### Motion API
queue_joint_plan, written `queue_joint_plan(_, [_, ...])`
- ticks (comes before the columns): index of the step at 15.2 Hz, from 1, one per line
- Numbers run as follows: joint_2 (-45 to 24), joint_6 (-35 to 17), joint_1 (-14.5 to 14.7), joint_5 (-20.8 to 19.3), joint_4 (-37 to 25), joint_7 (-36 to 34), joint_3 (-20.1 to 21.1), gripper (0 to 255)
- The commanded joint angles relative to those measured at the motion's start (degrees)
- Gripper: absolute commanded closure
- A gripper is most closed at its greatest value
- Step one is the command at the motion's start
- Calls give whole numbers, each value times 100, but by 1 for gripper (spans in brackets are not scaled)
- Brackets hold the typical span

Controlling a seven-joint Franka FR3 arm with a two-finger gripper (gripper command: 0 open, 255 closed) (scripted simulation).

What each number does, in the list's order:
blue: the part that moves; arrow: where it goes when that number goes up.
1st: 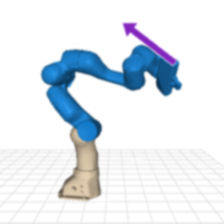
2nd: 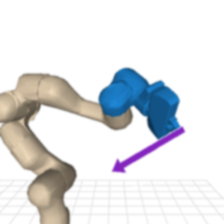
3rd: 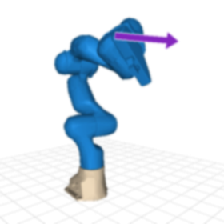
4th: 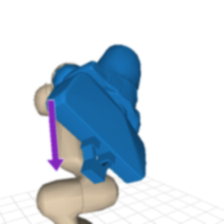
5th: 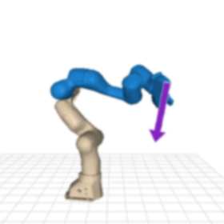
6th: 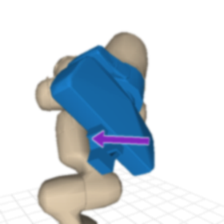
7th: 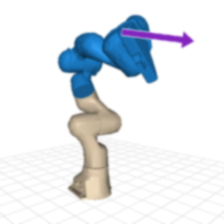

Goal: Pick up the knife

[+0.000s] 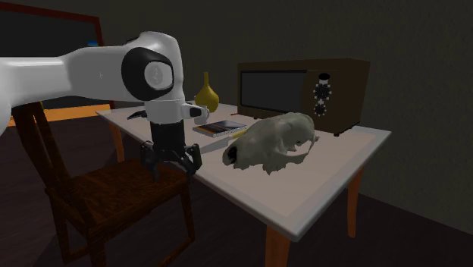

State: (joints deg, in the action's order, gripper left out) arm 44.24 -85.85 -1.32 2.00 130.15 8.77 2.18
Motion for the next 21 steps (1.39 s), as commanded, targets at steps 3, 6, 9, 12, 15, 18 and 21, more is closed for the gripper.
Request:
queue_joint_plan(3, [-443,-149,-78,62,-309,-318,126,0])
queue_joint_plan(6, [-1112,-319,-200,111,-829,-791,296,0])
queue_joint_plan(9, [-1786,-426,-314,110,-1416,-1264,438,0])
queue_joint_plan(12, [-2467,-465,-416,63,-2073,-1735,553,0])
queue_joint_plan(15, [-3161,-434,-498,-22,-2809,-2199,640,0])
queue_joint_plan(18, [-3877,-325,-548,-137,-3638,-2652,691,0])
queue_joint_plan(21, [-4631,-128,-565,-273,-4592,-3083,707,0])
